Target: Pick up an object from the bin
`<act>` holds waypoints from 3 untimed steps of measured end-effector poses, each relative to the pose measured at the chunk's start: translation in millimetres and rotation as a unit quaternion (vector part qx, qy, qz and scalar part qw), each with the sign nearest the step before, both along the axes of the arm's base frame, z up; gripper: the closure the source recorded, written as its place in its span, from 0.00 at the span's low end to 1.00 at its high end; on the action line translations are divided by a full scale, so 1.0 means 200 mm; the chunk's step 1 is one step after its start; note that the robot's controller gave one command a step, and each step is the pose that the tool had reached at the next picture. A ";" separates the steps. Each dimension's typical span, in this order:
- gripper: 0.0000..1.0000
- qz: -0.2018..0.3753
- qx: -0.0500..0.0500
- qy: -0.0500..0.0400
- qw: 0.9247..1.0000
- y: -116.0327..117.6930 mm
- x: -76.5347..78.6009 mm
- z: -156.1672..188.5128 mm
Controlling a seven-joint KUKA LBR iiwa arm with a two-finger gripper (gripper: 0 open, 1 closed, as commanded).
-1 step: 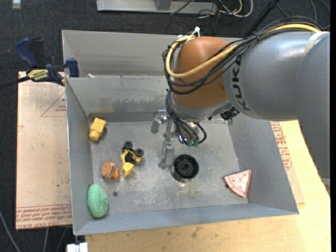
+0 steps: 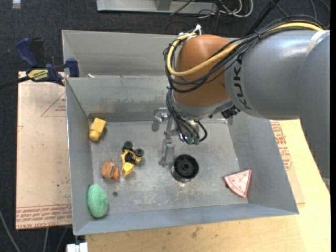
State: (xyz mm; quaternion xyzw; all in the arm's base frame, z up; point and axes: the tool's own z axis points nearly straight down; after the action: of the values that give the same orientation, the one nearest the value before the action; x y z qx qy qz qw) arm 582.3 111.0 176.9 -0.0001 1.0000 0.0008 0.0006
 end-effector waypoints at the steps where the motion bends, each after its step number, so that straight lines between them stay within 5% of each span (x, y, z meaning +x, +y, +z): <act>1: 0.00 0.105 0.000 -0.004 0.995 0.12 0.00 -0.24; 2: 0.00 0.165 0.001 -0.007 0.986 0.18 0.01 -0.46; 3: 0.00 0.171 0.000 -0.001 0.985 0.26 -0.03 -0.26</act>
Offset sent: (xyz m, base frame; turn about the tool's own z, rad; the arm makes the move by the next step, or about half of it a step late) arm 0.0000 0.0363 -0.0370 -0.3971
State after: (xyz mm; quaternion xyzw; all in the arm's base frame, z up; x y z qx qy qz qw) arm 575.8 162.6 124.4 -0.1710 0.9853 0.0008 0.0017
